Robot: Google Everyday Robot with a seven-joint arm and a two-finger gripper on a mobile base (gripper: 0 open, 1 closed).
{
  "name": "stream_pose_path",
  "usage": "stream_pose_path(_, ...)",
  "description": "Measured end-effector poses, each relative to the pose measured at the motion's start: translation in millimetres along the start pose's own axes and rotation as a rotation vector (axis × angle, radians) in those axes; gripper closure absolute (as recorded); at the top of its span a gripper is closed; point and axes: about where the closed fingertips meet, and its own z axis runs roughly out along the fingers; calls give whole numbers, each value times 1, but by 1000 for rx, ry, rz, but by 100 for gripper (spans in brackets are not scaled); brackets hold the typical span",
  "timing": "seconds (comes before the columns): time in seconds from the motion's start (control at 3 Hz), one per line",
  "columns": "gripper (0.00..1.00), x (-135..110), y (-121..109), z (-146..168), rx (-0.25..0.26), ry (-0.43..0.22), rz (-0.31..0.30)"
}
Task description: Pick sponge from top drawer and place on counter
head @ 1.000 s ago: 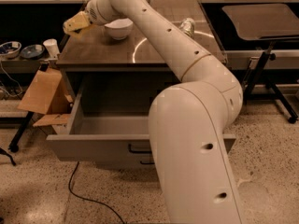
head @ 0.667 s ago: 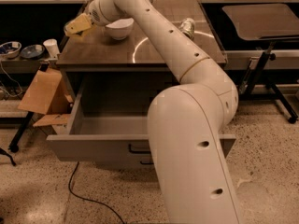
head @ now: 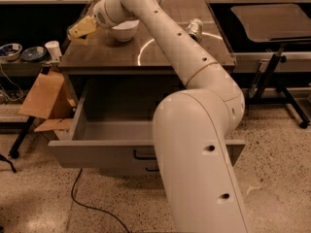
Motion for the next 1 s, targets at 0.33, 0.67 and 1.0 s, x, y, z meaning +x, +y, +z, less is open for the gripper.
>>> stream_pose_path(0.33, 23, -5, 6, 0, -27, -19, -15)
stream_pose_path(0.67, 0, -8, 14, 2, -58, -30, -29)
stream_pose_path(1.0, 0, -8, 14, 2, -58, -30, -29)
